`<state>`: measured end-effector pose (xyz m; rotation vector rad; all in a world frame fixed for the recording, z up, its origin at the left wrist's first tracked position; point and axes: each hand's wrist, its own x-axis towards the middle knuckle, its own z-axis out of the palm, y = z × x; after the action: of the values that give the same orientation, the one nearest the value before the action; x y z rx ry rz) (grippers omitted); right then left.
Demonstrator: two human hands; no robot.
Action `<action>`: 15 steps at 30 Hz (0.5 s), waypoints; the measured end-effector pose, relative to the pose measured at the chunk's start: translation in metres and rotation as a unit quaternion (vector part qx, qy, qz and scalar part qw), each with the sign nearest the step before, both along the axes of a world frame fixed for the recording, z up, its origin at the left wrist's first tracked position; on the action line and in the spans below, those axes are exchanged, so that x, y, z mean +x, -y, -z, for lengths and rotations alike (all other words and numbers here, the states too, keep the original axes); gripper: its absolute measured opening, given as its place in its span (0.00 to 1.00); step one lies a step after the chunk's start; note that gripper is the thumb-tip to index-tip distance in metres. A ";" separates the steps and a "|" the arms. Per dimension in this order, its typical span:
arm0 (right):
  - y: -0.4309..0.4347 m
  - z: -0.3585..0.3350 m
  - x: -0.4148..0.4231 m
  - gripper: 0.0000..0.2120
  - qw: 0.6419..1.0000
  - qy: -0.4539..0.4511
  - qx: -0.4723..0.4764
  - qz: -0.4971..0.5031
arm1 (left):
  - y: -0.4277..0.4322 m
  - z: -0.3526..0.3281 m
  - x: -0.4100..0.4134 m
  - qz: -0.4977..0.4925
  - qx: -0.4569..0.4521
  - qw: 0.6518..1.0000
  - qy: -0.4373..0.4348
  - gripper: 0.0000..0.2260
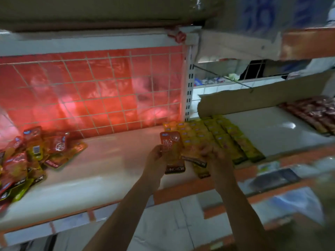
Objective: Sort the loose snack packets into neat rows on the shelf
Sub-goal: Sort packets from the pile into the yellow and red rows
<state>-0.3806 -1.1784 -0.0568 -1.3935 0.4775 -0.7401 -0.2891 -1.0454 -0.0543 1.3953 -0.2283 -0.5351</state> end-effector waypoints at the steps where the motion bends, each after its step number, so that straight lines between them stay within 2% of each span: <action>1: 0.014 -0.002 -0.016 0.21 1.000 0.021 -0.003 0.003 | 0.016 -0.002 -0.015 0.015 -0.003 1.000 0.004 0.11; 2: 0.028 -0.002 -0.030 0.22 0.999 0.033 -0.009 0.009 | 0.032 -0.005 -0.030 0.028 -0.009 1.000 0.007 0.06; 5: 0.072 0.002 -0.071 0.18 0.997 0.022 -0.068 0.034 | 0.079 -0.006 -0.069 0.052 -0.023 0.998 -0.010 0.12; 11: 0.143 -0.004 -0.143 0.29 0.991 -0.068 -0.099 0.055 | 0.160 -0.008 -0.125 0.098 -0.007 0.993 -0.063 0.08; 13: 0.161 -0.003 -0.158 0.29 0.990 -0.077 -0.092 0.074 | 0.186 -0.008 -0.137 0.116 -0.002 0.991 -0.066 0.09; 15: 0.178 0.001 -0.170 0.25 0.991 -0.057 -0.044 0.109 | 0.209 -0.009 -0.147 0.136 0.000 0.989 -0.056 0.07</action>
<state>-0.5508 -1.3566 -0.0573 -1.4861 0.7015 -0.8702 -0.4362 -1.2545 -0.0455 1.3370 -0.3294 -0.8375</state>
